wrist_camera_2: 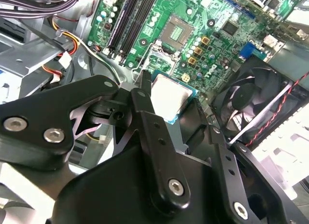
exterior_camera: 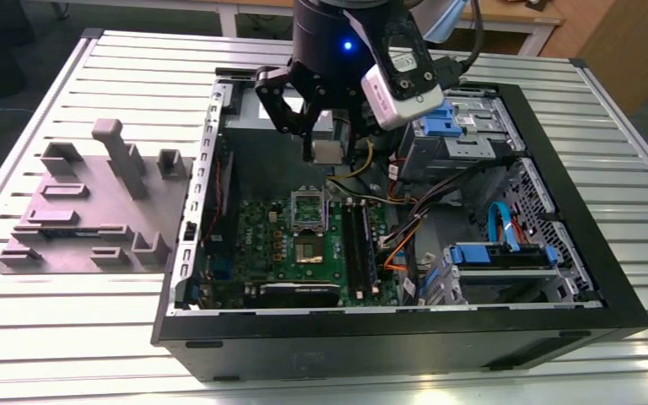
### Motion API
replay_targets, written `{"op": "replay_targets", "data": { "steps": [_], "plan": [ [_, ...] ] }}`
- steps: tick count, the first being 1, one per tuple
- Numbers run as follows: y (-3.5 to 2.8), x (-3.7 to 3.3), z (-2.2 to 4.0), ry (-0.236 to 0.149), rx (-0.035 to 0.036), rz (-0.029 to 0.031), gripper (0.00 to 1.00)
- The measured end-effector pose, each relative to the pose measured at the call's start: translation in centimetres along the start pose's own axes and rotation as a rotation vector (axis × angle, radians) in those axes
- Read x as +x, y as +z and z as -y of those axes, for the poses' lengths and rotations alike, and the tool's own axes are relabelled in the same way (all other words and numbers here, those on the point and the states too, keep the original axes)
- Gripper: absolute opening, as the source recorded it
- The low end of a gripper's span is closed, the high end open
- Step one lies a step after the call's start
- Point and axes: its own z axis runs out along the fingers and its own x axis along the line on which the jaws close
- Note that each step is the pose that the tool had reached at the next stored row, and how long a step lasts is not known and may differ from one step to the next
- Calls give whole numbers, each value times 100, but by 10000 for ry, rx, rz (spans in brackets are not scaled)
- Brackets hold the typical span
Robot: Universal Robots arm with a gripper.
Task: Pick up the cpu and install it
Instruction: 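Place the cpu into insertion slot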
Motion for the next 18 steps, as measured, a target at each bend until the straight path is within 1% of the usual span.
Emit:
{"op": "replay_targets", "data": {
  "steps": [18],
  "plan": [
    [141, 2, 6, -1, 0, 0, 47]
  ]
}}
